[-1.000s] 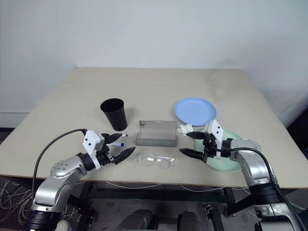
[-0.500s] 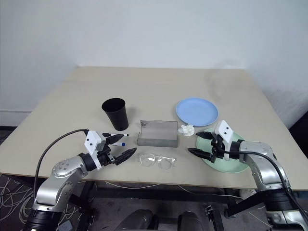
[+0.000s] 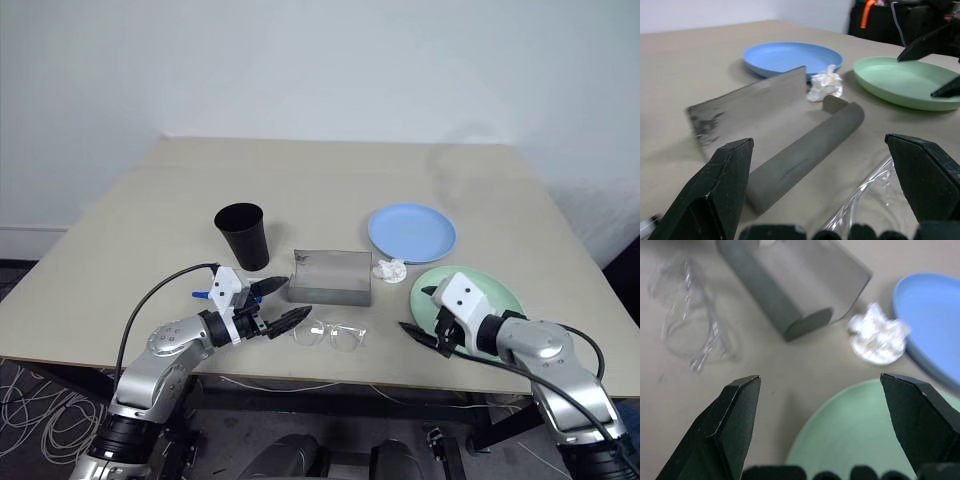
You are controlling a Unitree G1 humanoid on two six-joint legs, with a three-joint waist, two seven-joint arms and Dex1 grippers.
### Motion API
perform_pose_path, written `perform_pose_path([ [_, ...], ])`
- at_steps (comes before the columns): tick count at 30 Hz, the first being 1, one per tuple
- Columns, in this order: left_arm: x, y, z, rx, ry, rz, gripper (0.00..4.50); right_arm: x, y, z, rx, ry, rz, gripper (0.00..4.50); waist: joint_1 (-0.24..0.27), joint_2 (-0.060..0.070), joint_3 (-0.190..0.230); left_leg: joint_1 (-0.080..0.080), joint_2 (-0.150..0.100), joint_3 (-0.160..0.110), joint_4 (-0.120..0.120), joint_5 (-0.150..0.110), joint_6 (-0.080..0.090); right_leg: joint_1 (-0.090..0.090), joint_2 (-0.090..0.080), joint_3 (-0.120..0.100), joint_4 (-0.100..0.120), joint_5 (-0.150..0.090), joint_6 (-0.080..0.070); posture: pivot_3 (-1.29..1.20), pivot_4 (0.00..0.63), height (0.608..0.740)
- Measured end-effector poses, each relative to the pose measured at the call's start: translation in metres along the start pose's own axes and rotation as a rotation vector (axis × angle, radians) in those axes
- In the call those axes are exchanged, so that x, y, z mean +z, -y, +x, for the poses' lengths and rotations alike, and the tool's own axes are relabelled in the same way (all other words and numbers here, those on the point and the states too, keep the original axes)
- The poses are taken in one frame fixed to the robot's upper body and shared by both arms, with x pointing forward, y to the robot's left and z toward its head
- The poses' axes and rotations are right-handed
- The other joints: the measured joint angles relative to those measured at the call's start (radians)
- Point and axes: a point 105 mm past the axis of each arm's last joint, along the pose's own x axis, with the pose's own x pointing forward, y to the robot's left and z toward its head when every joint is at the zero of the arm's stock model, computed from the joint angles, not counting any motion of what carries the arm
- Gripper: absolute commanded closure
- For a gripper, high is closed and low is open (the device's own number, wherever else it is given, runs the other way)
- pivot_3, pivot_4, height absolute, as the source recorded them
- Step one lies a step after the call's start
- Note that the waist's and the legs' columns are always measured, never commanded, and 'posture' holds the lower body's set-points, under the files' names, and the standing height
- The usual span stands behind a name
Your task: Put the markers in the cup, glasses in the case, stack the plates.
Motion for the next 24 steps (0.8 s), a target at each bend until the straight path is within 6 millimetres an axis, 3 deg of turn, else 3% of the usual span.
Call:
perform_pose_path([
  [6, -0.001, 0.000, 0.000, -0.003, 0.000, 0.000, 0.01, -0.012, -0.003, 0.004, -0.019, -0.086, -0.074, 0.36, 0.001, 0.000, 0.000, 0.001, 0.000, 0.000, 0.002, 0.000, 0.000, 0.001, 0.000, -0.001, 0.001, 0.000, -0.001, 0.00, 0.000, 0.740],
  [15, -0.003, 0.005, 0.004, -0.016, 0.003, -0.008, 0.01, -0.025, -0.003, 0.003, -0.028, -0.197, -0.024, 0.36, 0.001, 0.000, 0.000, 0.000, 0.000, 0.000, 0.004, -0.001, 0.001, 0.001, 0.000, -0.001, 0.001, 0.000, 0.000, 0.00, 0.000, 0.740],
  [18, -0.003, 0.004, 0.004, -0.011, -0.003, -0.002, 0.00, -0.028, -0.002, 0.001, -0.031, -0.222, -0.018, 0.99, 0.001, 0.000, 0.000, 0.000, 0.000, 0.000, 0.004, -0.001, 0.001, 0.001, 0.000, -0.001, 0.001, 0.000, 0.000, 0.00, 0.000, 0.740],
  [23, -0.004, 0.004, 0.004, -0.010, -0.005, -0.002, 0.00, -0.029, -0.001, 0.000, -0.039, -0.247, -0.031, 2.62, 0.001, 0.000, 0.000, 0.000, 0.000, 0.000, 0.004, -0.001, 0.001, 0.001, 0.000, -0.001, 0.001, 0.000, 0.000, 0.00, 0.000, 0.740],
  [24, -0.004, 0.004, 0.004, -0.010, -0.005, -0.002, 0.00, -0.029, -0.001, 0.000, -0.042, -0.251, -0.036, 2.62, 0.001, 0.000, 0.000, 0.000, 0.000, 0.000, 0.004, -0.001, 0.001, 0.001, 0.000, -0.001, 0.001, 0.000, 0.000, 0.00, 0.000, 0.740],
])
